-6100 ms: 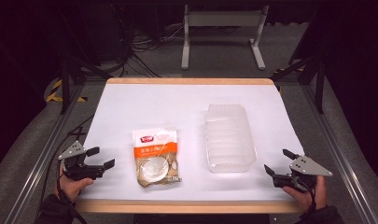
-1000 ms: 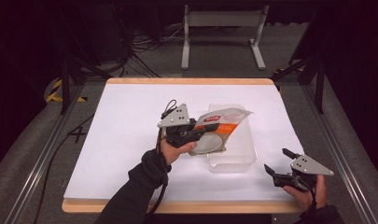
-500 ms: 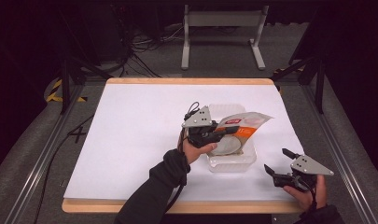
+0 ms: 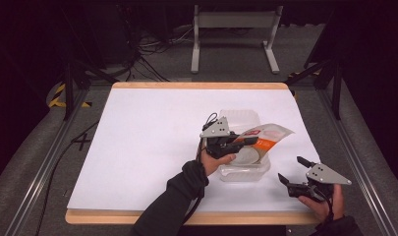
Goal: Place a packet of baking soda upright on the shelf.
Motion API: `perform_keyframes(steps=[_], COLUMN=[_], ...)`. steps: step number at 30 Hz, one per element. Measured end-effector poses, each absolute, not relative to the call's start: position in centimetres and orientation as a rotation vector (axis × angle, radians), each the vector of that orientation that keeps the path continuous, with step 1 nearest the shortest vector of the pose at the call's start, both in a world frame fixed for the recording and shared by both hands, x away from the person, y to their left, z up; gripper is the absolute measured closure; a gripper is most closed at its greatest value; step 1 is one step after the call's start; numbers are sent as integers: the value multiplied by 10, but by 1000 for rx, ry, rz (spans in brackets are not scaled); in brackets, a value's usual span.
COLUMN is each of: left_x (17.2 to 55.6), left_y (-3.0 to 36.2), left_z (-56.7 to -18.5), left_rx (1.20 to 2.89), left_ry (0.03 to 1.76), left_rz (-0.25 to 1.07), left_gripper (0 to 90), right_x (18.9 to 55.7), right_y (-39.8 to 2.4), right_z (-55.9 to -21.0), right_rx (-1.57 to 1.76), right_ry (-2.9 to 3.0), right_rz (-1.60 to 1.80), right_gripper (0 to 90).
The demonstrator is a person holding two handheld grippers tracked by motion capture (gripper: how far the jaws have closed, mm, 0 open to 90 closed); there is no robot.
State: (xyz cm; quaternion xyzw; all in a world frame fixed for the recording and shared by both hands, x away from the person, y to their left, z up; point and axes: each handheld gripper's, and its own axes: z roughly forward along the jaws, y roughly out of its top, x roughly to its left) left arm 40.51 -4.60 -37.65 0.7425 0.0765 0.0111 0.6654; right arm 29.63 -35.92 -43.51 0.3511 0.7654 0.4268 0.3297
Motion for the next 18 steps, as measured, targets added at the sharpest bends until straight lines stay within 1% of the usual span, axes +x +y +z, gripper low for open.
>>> perform_keyframes(steps=[7, 13, 18], left_x=[401, 399, 401], left_y=[-42, -37, -33], left_z=[-391, -395, -398], left_rx=[1715, 1736, 1737], left_ry=[192, 191, 201], left_rz=[24, 38, 24], left_gripper=[896, 896, 896], right_x=[296, 296, 296], right_y=[-358, -358, -358], right_z=[-435, -435, -435], right_rx=[916, 917, 916], right_ry=[2004, 2006, 2006], right_rz=[1112, 1111, 1110], right_gripper=[132, 132, 133])
